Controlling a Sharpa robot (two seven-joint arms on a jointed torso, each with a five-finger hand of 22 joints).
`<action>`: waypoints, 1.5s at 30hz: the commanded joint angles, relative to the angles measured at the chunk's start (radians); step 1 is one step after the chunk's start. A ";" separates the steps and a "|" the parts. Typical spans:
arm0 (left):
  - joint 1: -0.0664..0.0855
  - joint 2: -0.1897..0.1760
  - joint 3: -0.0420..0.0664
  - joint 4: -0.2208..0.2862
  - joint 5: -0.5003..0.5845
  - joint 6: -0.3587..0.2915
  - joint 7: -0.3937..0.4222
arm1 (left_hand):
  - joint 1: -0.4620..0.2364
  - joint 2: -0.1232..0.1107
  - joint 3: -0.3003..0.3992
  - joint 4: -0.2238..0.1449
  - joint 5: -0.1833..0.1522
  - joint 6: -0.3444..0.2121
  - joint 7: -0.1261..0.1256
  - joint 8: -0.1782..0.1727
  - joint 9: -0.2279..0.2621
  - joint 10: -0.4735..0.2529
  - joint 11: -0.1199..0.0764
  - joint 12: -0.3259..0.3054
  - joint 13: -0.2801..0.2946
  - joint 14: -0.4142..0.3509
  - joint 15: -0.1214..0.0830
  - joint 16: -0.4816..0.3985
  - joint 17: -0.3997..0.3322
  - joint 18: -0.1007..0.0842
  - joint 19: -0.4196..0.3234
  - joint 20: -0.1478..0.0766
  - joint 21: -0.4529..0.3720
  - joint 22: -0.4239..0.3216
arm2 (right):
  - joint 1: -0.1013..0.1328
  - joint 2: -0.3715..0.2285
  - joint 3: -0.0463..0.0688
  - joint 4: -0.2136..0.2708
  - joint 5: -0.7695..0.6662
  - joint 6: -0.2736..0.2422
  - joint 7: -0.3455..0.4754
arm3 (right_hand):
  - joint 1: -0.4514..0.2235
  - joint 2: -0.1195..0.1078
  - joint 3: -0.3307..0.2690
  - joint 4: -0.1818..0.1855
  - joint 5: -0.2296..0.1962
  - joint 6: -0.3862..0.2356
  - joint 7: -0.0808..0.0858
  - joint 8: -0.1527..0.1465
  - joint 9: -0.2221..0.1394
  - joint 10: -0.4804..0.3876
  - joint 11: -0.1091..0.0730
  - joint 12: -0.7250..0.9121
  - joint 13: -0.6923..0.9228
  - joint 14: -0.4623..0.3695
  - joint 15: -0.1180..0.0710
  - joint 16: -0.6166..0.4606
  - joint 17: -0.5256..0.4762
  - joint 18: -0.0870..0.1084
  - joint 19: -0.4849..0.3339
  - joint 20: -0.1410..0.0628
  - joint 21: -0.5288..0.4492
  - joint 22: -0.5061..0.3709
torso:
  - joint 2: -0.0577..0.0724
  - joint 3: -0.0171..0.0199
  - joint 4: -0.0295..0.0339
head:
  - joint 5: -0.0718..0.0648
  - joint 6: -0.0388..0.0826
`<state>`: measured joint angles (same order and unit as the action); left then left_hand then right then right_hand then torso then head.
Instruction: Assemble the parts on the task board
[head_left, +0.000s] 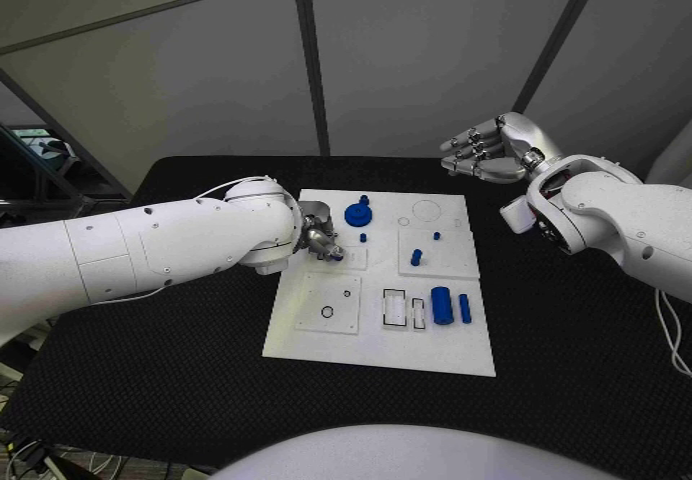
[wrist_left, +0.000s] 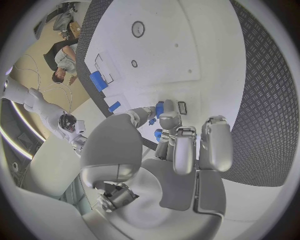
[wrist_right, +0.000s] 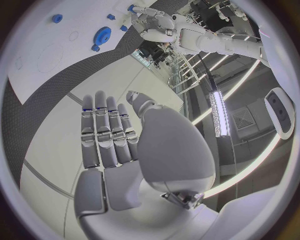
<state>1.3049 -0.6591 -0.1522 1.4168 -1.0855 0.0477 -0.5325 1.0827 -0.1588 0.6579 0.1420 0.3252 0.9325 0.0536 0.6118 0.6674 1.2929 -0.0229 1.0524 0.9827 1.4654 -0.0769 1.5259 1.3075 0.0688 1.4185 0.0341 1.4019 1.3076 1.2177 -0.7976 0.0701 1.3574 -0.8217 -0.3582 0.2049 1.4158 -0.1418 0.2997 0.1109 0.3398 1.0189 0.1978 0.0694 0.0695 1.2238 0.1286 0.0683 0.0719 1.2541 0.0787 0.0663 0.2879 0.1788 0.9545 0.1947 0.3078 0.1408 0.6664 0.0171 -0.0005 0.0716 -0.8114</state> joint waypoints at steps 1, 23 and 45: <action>-0.002 -0.002 -0.003 0.000 -0.006 0.022 -0.012 | -0.005 0.010 0.184 -0.193 0.009 -0.006 -0.004 0.005 0.004 0.010 -0.002 0.006 0.003 0.092 -0.005 0.006 0.216 -0.010 0.006 -0.003 0.003 0.017 | 0.002 0.002 0.001 0.000 -0.002 0.006 0.005 | -0.011 -0.002 0.002 0.001 0.005 -0.004 0.001 -0.004 -0.001 -0.006 0.000 -0.003 -0.001 -0.003 0.004 -0.003 -0.001 0.004 -0.001 0.007 -0.006 -0.001 | 0.001 0.0002 -0.0008 | 0.001 -0.001; -0.002 0.006 -0.003 -0.022 0.058 0.044 -0.010 | -0.135 0.042 0.166 -0.184 0.099 0.013 -0.019 0.026 0.006 0.044 -0.013 0.058 0.045 0.097 -0.011 0.023 0.235 -0.012 0.011 -0.009 0.005 0.031 | 0.002 0.004 0.001 -0.004 -0.002 0.010 0.004 | -0.012 -0.001 0.003 0.001 0.007 -0.003 0.001 -0.003 -0.001 -0.006 0.000 -0.002 -0.001 -0.003 0.003 -0.003 -0.002 0.004 -0.001 0.007 -0.008 -0.002 | 0.001 0.0007 -0.0012 | -0.001 -0.005; -0.001 0.018 -0.003 -0.042 0.069 0.038 -0.009 | -0.213 0.072 0.097 -0.137 0.097 0.032 -0.026 0.016 -0.012 0.050 -0.017 0.070 0.055 0.099 -0.015 0.027 0.240 -0.013 0.014 -0.012 0.003 0.037 | 0.002 0.006 0.001 -0.007 -0.004 0.017 0.001 | -0.011 0.000 0.004 0.001 0.013 -0.003 0.000 -0.002 -0.001 -0.006 -0.001 -0.002 -0.001 -0.003 0.003 -0.003 -0.003 0.005 0.001 0.007 -0.010 -0.004 | -0.001 -0.0001 -0.0007 | -0.005 -0.008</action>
<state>1.3058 -0.6419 -0.1524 1.3775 -1.0173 0.0716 -0.5317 0.8747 -0.0934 0.7355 0.0310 0.4201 0.9561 0.0266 0.6323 0.6565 1.3356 -0.0407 1.1180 1.0367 1.4652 -0.0841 1.5492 1.3075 0.0687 1.4293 0.0233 1.4018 1.3075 1.2176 -0.7924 0.0700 1.3495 -0.8226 -0.3492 0.2034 1.4158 -0.1418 0.2996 0.1108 0.3506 1.0190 0.1978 0.0694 0.0695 1.2238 0.1286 0.0683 0.0713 1.2541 0.0787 0.0663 0.2861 0.1788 0.9545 0.1947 0.3044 0.1381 0.6664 0.0171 -0.0007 0.0672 -0.8202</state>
